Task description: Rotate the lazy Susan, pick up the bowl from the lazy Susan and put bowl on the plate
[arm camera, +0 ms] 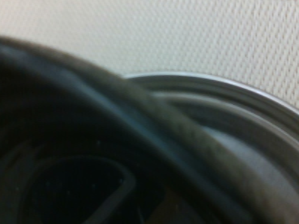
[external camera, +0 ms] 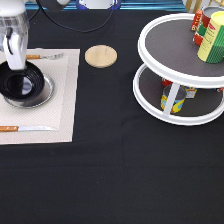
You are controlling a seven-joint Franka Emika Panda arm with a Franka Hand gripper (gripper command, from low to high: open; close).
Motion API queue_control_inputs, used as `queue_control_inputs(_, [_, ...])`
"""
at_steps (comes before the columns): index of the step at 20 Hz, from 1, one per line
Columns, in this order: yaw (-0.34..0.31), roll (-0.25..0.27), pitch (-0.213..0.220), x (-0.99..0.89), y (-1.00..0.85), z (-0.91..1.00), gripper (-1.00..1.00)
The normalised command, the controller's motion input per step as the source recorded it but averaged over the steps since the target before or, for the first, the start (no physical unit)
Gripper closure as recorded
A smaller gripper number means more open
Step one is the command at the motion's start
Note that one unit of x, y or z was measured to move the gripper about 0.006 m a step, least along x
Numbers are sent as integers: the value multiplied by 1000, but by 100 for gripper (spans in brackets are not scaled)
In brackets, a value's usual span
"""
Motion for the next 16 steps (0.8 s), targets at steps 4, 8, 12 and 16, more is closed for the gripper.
queue_control_inputs(4, [0, 2, 100, 0, 0, -284, 100])
queue_control_inputs(8, [0, 6, 107, 49, -7, -199, 100])
queue_control_inputs(12, [0, 0, 126, 102, 58, -133, 100])
queue_control_inputs(16, [0, 0, 138, 13, 186, -320, -100])
